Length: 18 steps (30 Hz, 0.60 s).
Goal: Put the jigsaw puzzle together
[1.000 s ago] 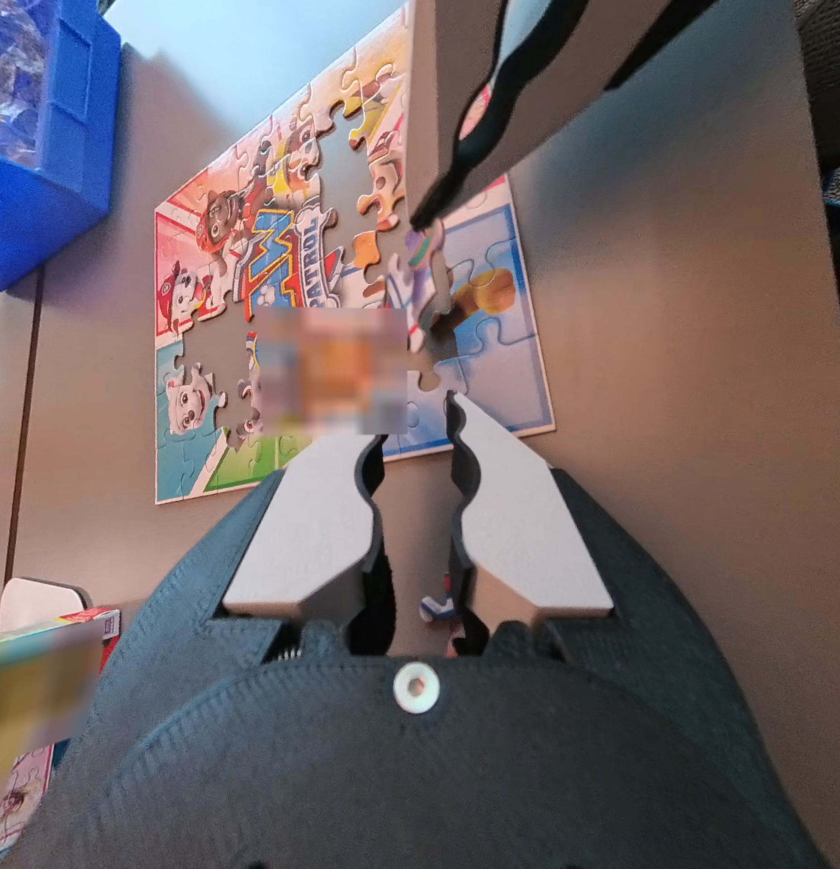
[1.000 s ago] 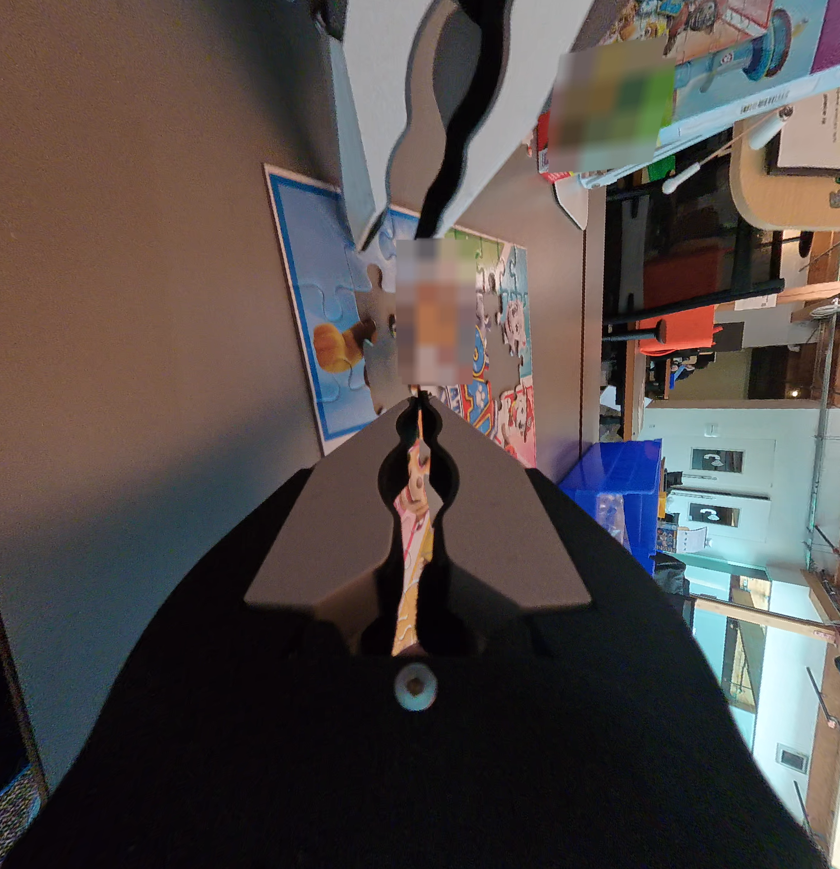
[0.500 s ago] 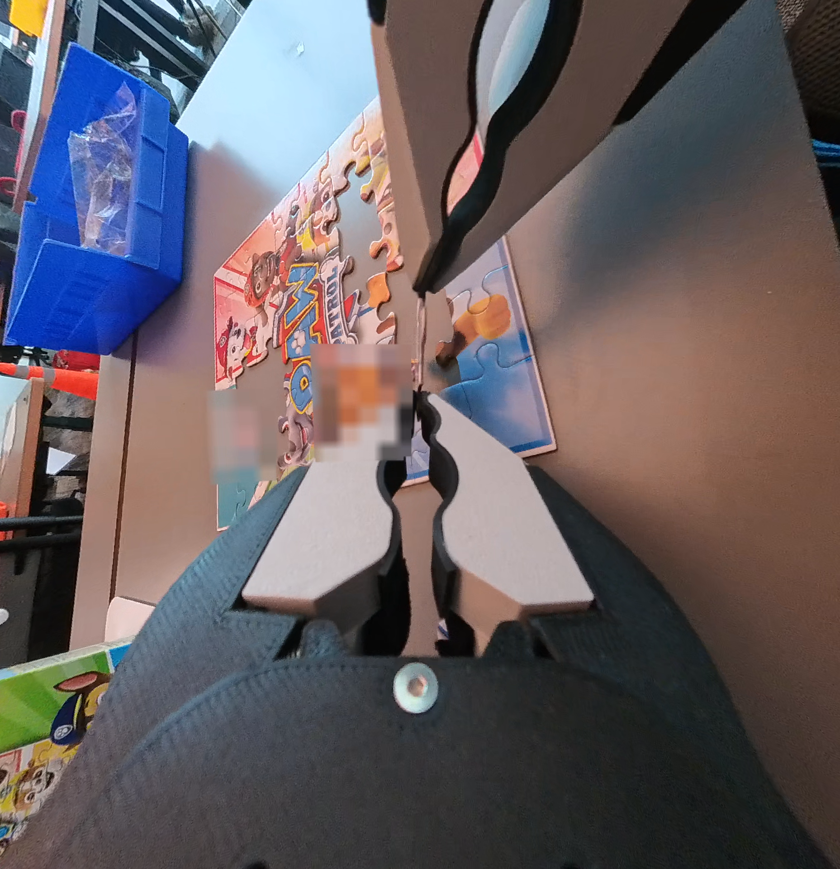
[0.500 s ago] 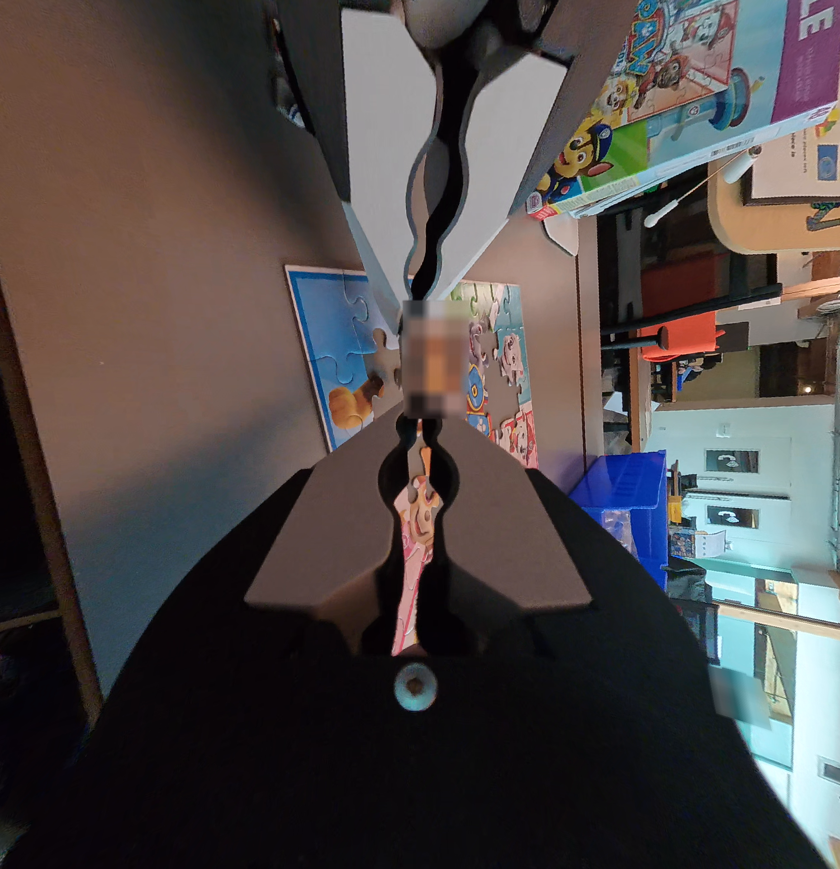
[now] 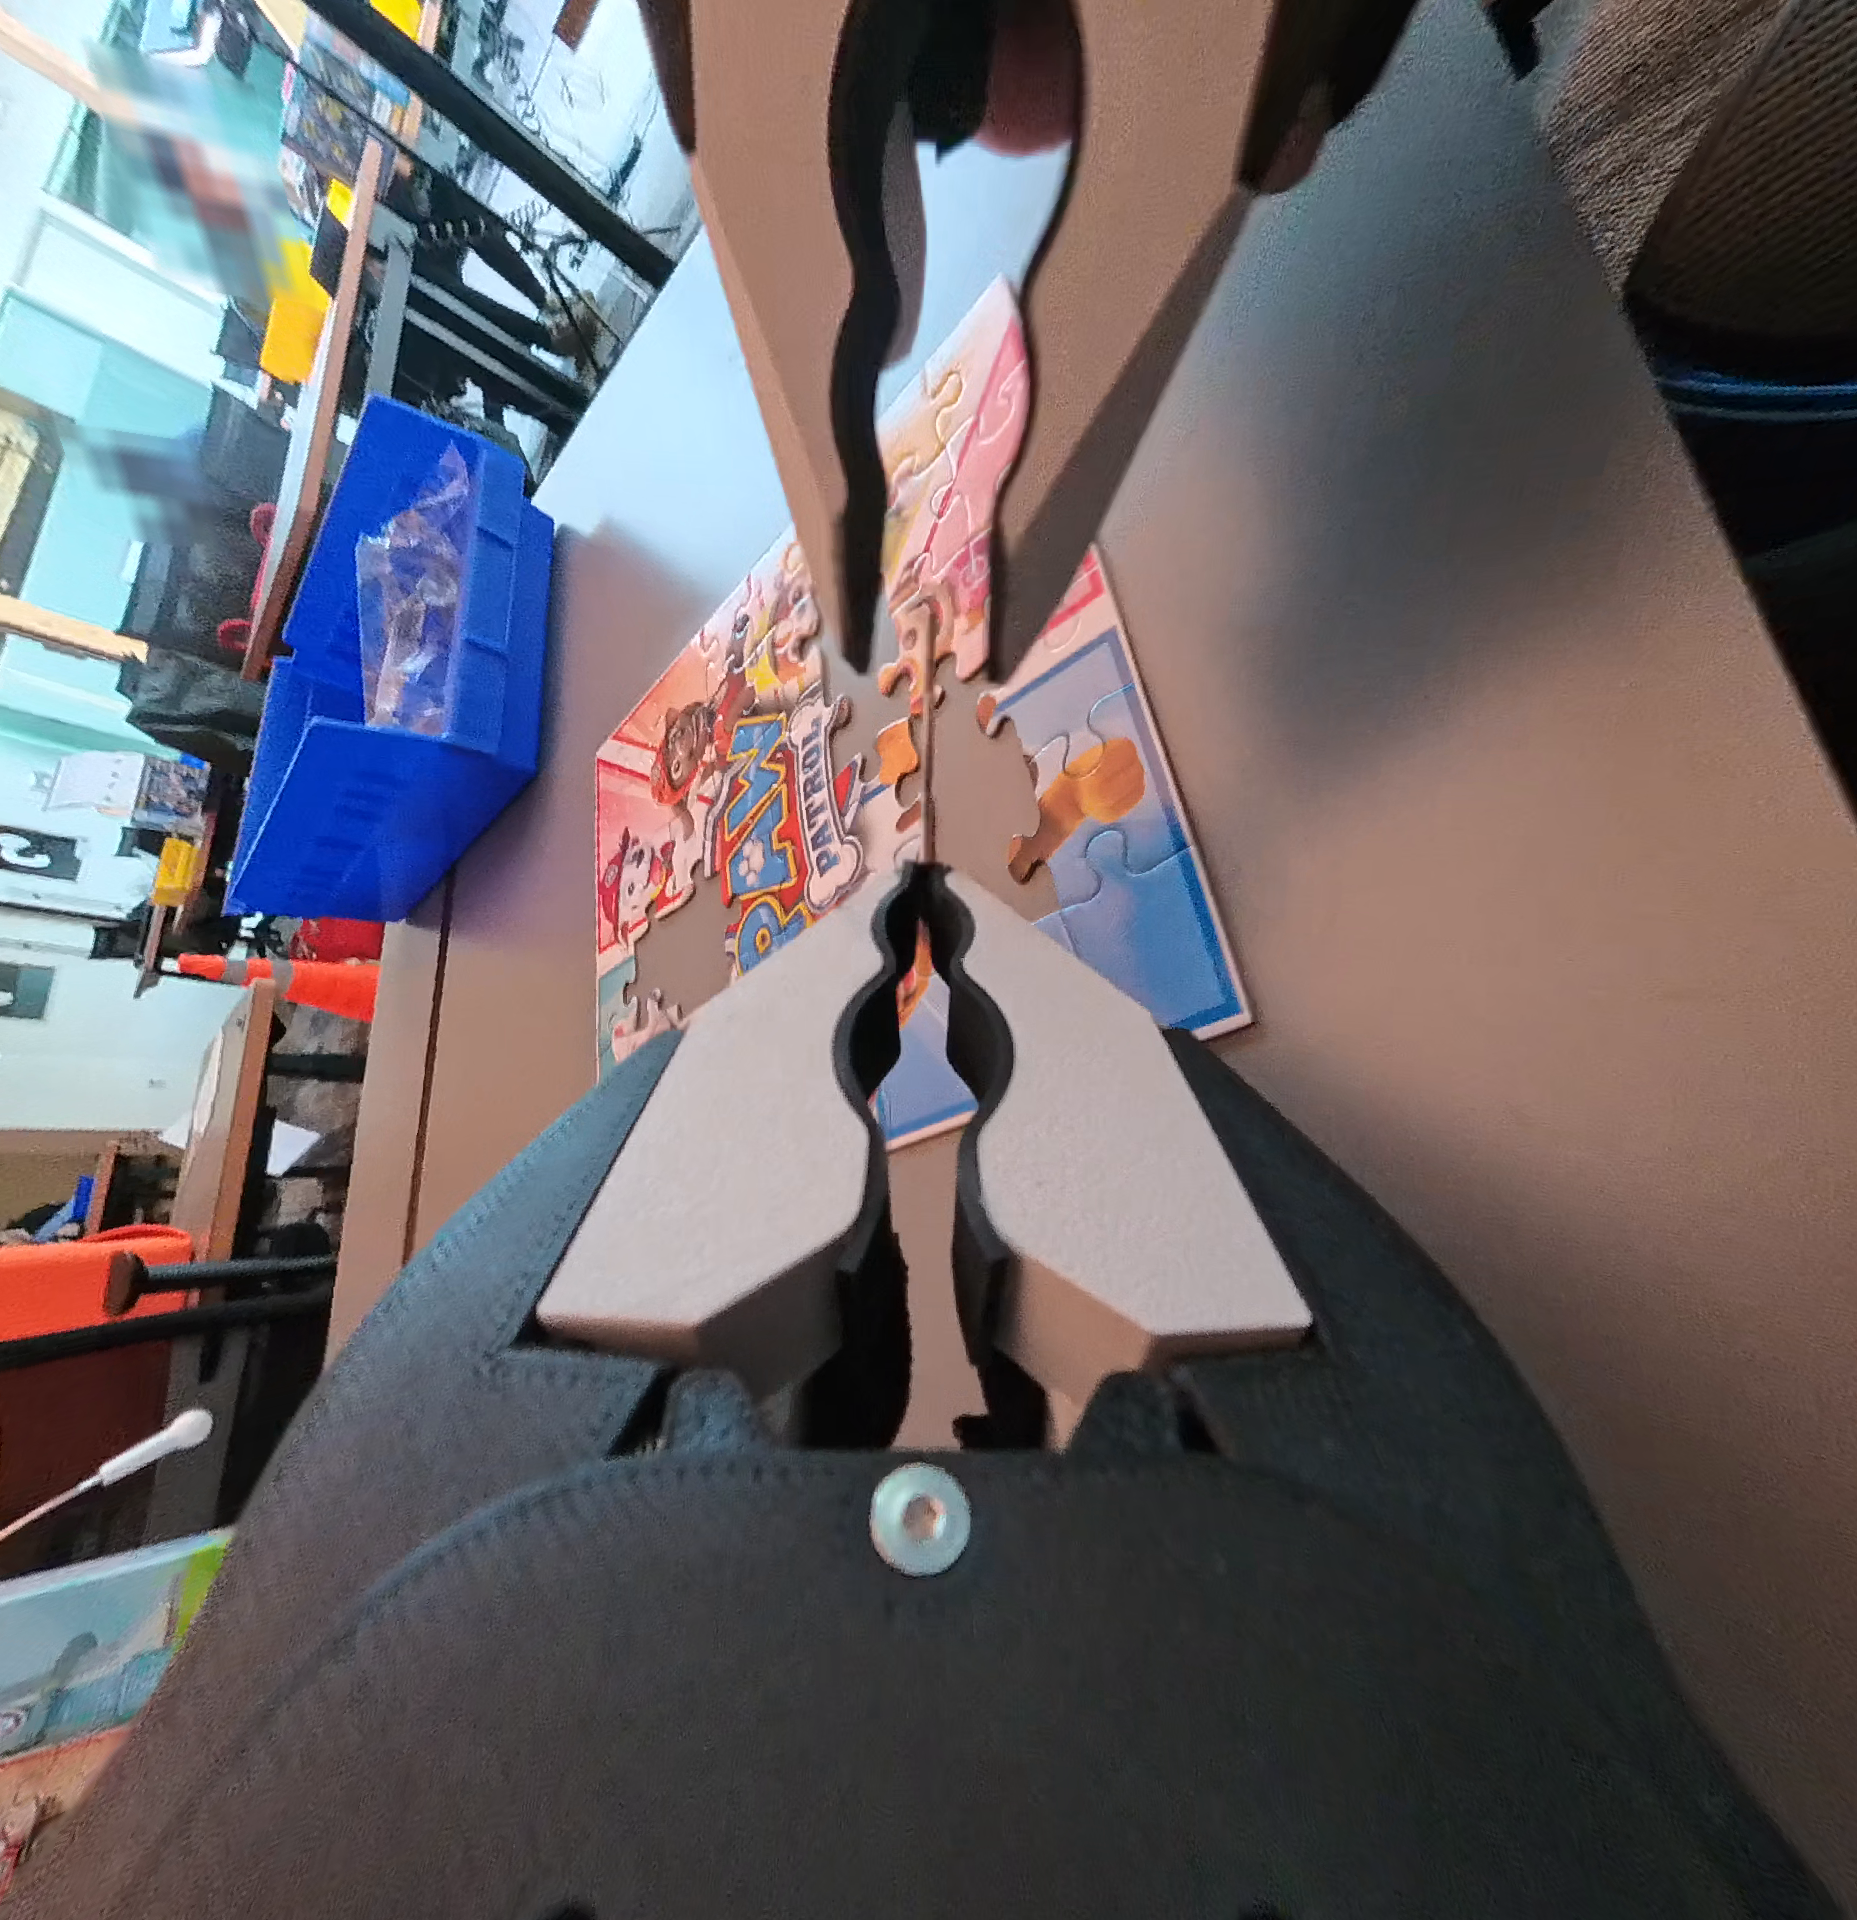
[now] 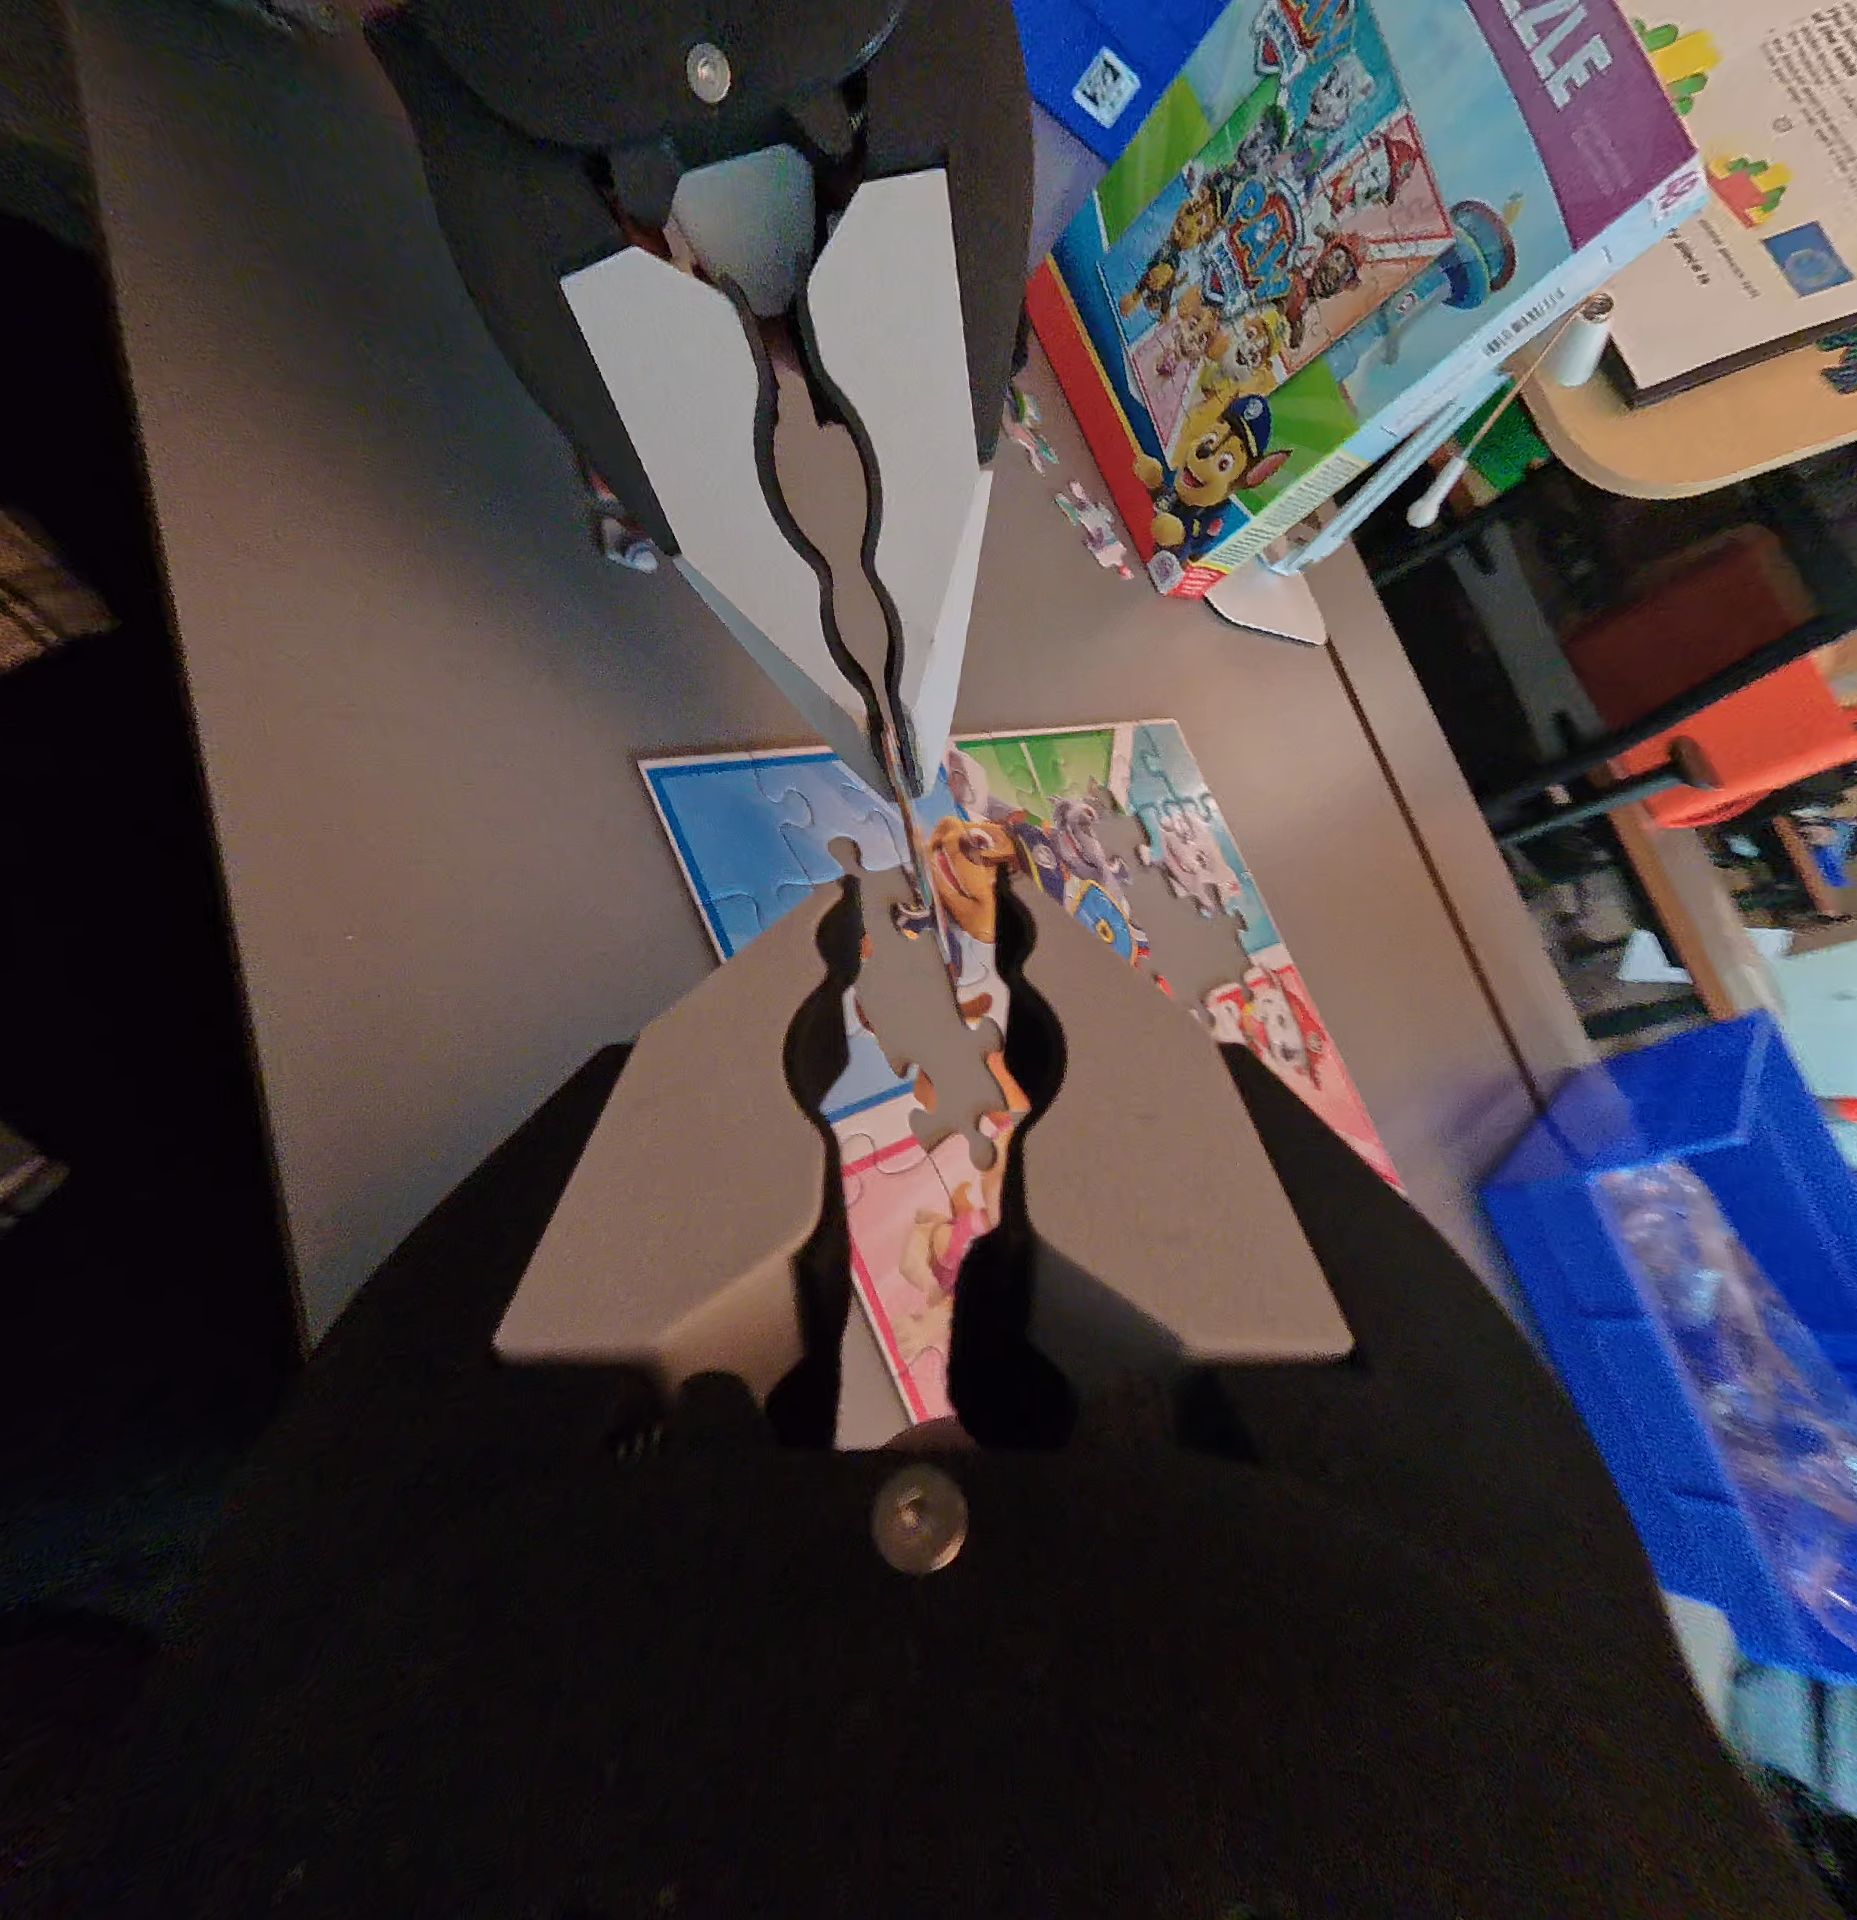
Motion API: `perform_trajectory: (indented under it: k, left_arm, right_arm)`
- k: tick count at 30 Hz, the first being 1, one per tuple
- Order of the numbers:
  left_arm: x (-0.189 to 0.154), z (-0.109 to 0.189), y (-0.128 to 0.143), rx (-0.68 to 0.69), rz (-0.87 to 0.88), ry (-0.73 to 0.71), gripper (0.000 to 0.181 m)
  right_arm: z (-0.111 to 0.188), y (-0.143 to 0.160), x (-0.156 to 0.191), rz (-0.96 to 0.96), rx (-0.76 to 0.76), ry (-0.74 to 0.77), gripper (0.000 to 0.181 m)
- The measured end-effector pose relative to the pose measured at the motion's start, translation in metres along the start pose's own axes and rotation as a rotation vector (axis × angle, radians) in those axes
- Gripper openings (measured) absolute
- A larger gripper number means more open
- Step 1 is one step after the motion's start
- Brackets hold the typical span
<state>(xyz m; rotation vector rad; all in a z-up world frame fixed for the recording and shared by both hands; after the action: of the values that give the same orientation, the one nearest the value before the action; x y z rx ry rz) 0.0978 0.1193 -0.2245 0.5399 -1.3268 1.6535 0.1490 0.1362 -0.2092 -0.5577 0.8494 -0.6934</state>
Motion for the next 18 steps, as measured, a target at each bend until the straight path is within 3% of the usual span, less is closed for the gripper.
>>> perform_trajectory:
  k: [3,10,18]
  left_arm:
    - [0.000,-0.001,0.000,0.006,-0.019,-0.006,0.001]
    - [0.021,-0.007,0.012,0.075,-0.015,-0.054,0.000]
    - [0.054,-0.014,0.055,0.211,0.146,-0.128,0.009]
  right_arm:
    - [-0.001,-0.006,0.001,0.008,-0.041,-0.026,0.000]
    - [-0.010,-0.005,-0.019,0.146,0.085,0.031,0.000]
    - [-0.028,-0.002,-0.055,0.591,0.339,0.283,0.000]
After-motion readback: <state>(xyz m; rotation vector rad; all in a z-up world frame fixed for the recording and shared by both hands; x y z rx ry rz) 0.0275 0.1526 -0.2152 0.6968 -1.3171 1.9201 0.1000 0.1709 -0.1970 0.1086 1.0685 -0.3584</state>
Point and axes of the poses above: each gripper's, where its closed fingertips meet, z back along the fingers, y out of its underside, x = y × z across the jaws, the point moved 2 cm from there along z, back along the fingers, and after that the axes turned 13 degrees about -y, right-handed, at the moved point
